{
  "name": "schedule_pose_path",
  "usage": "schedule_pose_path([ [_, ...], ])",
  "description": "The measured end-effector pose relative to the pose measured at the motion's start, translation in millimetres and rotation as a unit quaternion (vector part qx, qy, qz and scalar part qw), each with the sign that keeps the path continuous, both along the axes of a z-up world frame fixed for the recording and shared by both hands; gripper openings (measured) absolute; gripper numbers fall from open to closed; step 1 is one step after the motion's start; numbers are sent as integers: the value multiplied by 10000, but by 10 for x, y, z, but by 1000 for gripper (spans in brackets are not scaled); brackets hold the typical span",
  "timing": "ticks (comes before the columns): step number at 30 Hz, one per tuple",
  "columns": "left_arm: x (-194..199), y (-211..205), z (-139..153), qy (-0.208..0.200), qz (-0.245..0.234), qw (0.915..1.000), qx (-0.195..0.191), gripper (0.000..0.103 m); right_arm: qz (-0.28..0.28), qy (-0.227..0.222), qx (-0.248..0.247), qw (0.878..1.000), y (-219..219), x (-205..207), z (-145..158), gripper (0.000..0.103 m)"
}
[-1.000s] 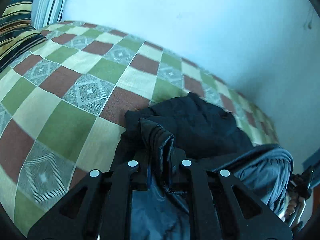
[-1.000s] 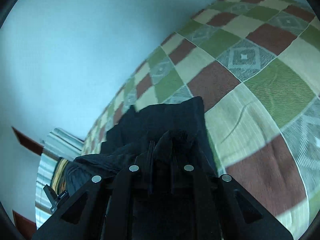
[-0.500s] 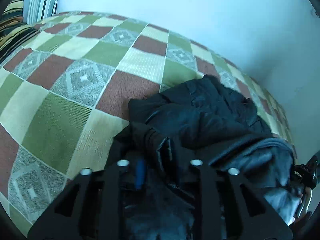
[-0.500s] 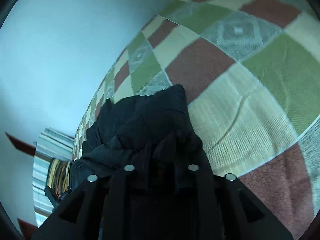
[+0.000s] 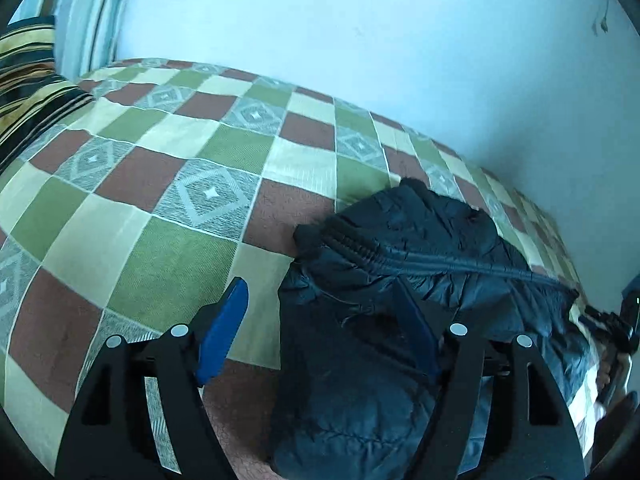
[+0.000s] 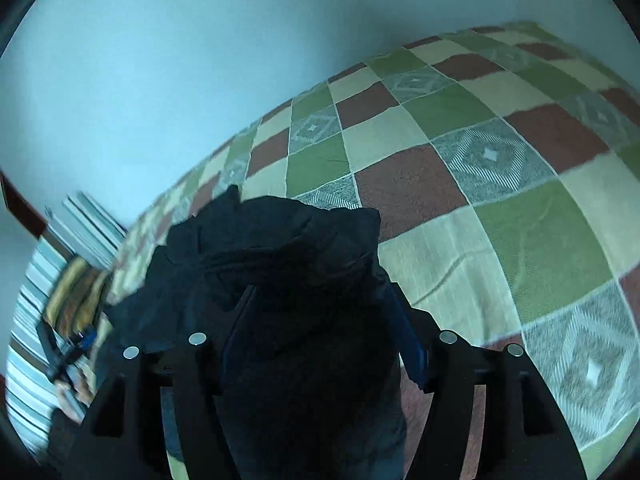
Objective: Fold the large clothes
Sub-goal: 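Lift the hem with both grippers and fold it toward the collar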
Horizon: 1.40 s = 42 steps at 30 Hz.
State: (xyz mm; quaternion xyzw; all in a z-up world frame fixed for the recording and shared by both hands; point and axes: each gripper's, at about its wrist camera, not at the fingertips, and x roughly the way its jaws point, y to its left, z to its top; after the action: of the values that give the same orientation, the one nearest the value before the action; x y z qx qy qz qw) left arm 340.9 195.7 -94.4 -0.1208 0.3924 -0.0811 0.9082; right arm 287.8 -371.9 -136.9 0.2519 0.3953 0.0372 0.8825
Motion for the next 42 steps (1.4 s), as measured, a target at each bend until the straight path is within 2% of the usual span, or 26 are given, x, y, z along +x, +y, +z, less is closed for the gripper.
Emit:
schedule_pose_path([
  [3, 157, -80, -58, 25, -314, 9985, 452, 76, 249, 28, -415, 9988, 84, 178, -8, 63],
  [5, 253, -104, -86, 27, -496, 9971, 572, 76, 401, 40, -591, 9974, 121, 277, -19, 63],
  [9, 478, -127, -168, 285, -1027, 9940, 237, 76, 728, 95, -717, 9947, 187, 471, -64, 63],
  [12, 591, -218, -242, 567, -1378, 9885, 256, 75, 791, 175, -733, 9940, 212, 550, -107, 63],
  [13, 607, -252, -251, 593, -1414, 9876, 342, 71, 803, 187, -740, 9938, 224, 564, -111, 63],
  [14, 618, -284, -254, 579, -1412, 9870, 505, 61, 802, 173, -790, 9935, 235, 568, -114, 61],
  [15, 629, -306, -263, 605, -1426, 9859, 635, 53, 801, 166, -861, 9929, 247, 571, -123, 50],
  [16, 639, -319, -271, 634, -1443, 9851, 695, 50, 794, 189, -918, 9924, 253, 576, -130, 45],
  [18, 635, -339, -278, 645, -1443, 9841, 812, 37, 786, 238, -960, 9920, 260, 575, -164, 28],
  [21, 593, -363, -255, 556, -1337, 9839, 1050, 22, 766, 200, -1138, 9903, 303, 537, -158, 17],
  [24, 525, -416, -164, 382, -1195, 9851, 1178, 14, 683, 62, -1282, 9894, 358, 456, -83, 11],
  [28, 440, -544, 27, 62, -1036, 9826, 1539, 12, 566, -174, -1523, 9866, 426, 376, 96, 9],
  [30, 427, -580, 202, -170, -921, 9826, 1603, 12, 481, -379, -1542, 9861, 421, 354, 253, 8],
  [35, 591, -710, 584, -623, -624, 9787, 1856, 12, 267, -757, -1589, 9840, 388, 475, 579, 8],
  [38, 837, -803, 674, -688, -404, 9775, 1950, 12, 129, -793, -1560, 9845, 364, 715, 666, 8],
  [42, 1215, -935, 558, -550, -133, 9748, 2159, 12, -16, -530, -1512, 9871, 360, 1178, 565, 8],
])
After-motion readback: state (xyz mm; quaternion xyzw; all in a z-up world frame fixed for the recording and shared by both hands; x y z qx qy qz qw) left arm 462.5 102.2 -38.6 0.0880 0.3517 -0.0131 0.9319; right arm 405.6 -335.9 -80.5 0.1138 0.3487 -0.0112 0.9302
